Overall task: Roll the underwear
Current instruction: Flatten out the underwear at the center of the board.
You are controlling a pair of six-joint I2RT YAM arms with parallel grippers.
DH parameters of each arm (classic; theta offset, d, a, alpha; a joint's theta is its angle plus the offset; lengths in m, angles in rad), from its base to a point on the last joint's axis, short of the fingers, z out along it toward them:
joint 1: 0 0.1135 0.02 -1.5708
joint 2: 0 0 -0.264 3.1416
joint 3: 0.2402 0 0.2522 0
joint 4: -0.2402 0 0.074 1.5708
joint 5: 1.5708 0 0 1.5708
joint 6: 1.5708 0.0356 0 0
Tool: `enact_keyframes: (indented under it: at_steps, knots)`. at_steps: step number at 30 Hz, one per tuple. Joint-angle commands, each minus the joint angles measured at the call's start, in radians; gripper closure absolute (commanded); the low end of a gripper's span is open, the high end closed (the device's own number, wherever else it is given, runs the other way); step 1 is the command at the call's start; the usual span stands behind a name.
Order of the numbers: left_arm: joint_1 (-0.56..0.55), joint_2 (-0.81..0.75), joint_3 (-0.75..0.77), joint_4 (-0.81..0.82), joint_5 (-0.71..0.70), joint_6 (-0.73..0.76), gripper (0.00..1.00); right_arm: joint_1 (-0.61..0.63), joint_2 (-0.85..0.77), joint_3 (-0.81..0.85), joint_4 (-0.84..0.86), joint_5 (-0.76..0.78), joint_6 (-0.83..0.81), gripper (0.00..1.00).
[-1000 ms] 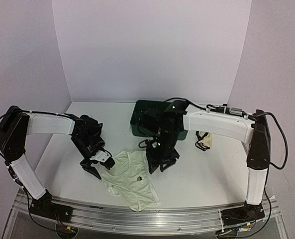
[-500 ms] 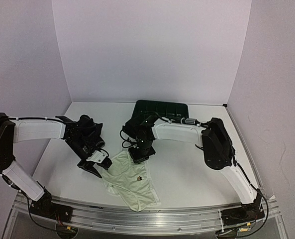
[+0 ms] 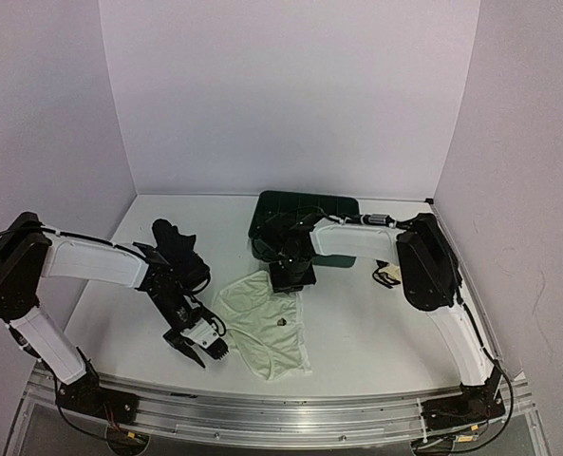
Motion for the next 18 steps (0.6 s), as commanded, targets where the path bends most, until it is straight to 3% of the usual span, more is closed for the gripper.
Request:
enact_keyframes:
  at_steps: [1,6,18]
  knots:
    - [-0.007,0.059,0.013,0.166,-0.083,-0.048,0.51,0.002,-0.027,-0.039,-0.039,0.033,0.019,1.00]
    - [0.003,0.110,0.054,0.281,-0.171,-0.102,0.56,0.001,-0.059,-0.052,-0.028,-0.004,-0.038,1.00]
    - [0.035,0.121,0.014,0.326,-0.226,-0.035,0.63,0.005,-0.239,-0.052,-0.003,-0.270,-0.217,0.96]
